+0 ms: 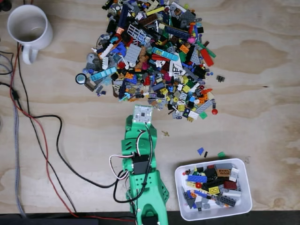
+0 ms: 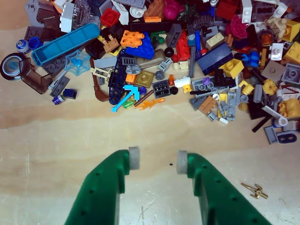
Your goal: Find the closest Lego and put it in the bin.
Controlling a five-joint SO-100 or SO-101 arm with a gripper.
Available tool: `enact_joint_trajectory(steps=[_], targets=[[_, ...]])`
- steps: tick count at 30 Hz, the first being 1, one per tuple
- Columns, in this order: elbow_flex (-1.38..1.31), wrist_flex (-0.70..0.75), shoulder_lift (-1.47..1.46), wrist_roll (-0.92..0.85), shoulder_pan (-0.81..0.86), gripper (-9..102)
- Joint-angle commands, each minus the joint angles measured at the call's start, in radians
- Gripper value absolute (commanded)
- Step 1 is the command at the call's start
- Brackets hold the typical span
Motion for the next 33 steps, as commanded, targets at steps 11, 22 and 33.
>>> enact_joint_trajectory(steps=[11, 22, 33], targets=[[-0.003, -0.011, 0.029, 0.015, 0.012, 13], [-0.002, -0.012, 0.031, 0.02, 0.015, 13], [0.017, -0.026, 0.029, 0.025, -0.003, 13]])
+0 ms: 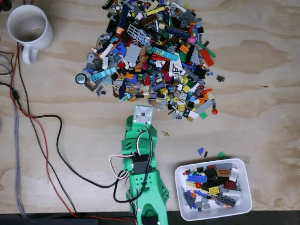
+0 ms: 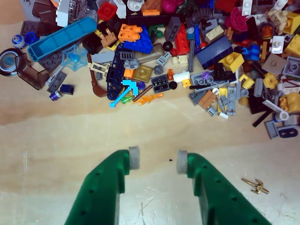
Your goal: Find the closest Lego and put it in the bin.
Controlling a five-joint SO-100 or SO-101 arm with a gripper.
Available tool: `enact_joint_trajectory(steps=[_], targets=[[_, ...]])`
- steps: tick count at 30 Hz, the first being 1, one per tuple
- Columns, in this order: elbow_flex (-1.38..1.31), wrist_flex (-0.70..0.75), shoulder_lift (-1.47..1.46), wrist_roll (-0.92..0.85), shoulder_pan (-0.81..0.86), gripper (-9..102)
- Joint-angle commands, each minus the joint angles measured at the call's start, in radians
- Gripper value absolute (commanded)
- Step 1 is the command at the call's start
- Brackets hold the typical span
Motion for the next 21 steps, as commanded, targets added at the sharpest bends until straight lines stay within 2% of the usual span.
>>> enact_joint_trajectory(steps=[1, 9, 15, 18, 21], targets=[[-0.008, -0.031, 0.021, 0.009, -0.012, 13], [-0.017, -0.054, -0.038, 0.032, -0.141, 13], [-0.034, -0.08, -0.083, 0.067, -0.169, 13], [-0.095, -0.112, -0.192, 0.163, -0.186, 14], [-0.206, -0.15, -0.403, 0.339, -0.241, 14]])
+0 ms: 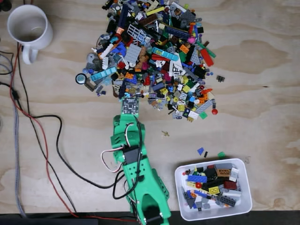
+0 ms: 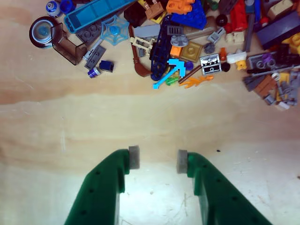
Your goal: Find the closest Lego and put it in the bin.
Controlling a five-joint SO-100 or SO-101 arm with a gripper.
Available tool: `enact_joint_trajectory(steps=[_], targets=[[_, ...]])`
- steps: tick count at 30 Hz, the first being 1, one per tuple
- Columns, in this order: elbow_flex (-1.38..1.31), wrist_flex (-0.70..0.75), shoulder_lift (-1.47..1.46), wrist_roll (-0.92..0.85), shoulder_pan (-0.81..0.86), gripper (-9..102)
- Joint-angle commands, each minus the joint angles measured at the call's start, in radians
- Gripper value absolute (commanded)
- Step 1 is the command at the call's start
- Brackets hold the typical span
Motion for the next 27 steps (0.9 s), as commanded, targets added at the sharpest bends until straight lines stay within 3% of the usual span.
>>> enact_joint_trajectory(steps=[1, 10, 17, 27], targets=[[-0.202, -0.049, -0.233, 0.232, -0.067, 14], [-0.669, -0.063, -0.821, 0.604, -0.173, 14], [-1.003, 0.0, -1.135, 0.68, -0.207, 14], [-1.157, -0.005, -1.331, 0.676, -0.179, 14]])
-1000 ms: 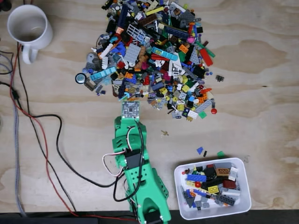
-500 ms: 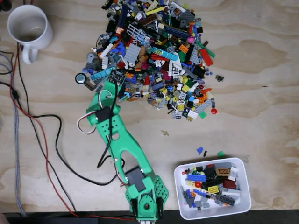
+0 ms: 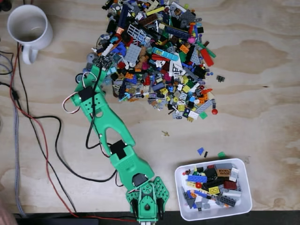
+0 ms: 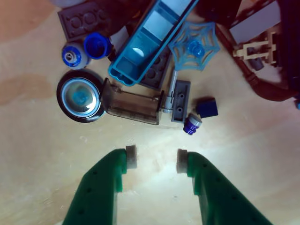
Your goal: Find the closest Lego and put it in the bin.
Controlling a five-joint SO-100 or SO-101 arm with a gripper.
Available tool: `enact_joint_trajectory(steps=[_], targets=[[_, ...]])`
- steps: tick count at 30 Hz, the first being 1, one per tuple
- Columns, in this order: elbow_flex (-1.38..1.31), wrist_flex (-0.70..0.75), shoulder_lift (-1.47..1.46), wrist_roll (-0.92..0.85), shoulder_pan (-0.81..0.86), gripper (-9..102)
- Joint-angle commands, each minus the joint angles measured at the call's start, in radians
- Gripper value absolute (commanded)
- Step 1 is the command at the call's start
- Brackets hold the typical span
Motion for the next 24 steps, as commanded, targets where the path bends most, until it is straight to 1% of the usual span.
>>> enact_joint_trajectory(steps=[1, 14, 22, 24], targets=[[-0.098, -0.02, 0.005, -0.006, 0.025, 14], [-0.147, -0.063, -0.097, -0.025, 0.051, 11], [-0.152, -0.086, -0.11, -0.029, 0.044, 0], [-0.152, -0.087, -0.11, -0.029, 0.044, 0]])
